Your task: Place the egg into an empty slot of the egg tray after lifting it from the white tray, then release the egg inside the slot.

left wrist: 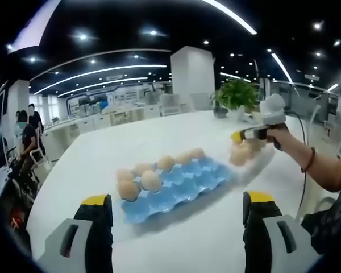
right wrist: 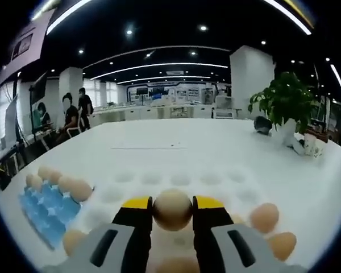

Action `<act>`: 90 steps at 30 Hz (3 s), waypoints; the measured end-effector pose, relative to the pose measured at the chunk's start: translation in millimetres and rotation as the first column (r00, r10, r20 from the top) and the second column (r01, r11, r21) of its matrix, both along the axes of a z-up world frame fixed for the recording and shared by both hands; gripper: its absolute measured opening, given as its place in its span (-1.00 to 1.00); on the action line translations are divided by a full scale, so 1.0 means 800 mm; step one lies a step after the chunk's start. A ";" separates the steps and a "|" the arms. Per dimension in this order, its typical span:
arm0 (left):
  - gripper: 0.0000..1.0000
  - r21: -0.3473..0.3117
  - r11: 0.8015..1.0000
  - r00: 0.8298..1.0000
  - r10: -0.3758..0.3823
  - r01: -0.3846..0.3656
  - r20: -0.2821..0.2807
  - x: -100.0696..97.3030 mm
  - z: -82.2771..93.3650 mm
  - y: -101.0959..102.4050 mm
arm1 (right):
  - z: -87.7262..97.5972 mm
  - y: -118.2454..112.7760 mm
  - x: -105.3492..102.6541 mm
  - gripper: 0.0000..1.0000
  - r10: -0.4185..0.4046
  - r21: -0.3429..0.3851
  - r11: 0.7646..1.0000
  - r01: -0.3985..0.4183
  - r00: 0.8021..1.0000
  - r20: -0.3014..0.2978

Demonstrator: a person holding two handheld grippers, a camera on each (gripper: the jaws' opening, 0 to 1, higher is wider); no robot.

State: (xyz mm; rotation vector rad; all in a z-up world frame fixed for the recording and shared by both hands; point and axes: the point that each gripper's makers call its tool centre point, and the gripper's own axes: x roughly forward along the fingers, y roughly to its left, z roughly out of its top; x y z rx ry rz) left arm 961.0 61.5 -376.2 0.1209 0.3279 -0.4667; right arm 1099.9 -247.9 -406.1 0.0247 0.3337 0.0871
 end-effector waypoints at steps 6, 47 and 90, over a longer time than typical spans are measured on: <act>0.94 0.000 1.000 1.000 0.003 -0.003 0.003 0.000 0.001 0.001 | 0.002 0.000 -0.002 -0.45 -0.011 0.026 1.000 0.011 1.000 0.006; 0.95 0.014 1.000 1.000 -0.001 0.002 -0.014 -0.005 -0.004 0.008 | 0.019 0.127 -0.009 -0.45 0.207 0.032 0.978 -0.207 0.978 0.011; 0.96 0.000 1.000 1.000 0.000 0.000 -0.014 -0.011 -0.007 0.014 | 0.009 0.324 -0.033 -0.45 0.584 0.077 0.806 -0.587 0.809 0.062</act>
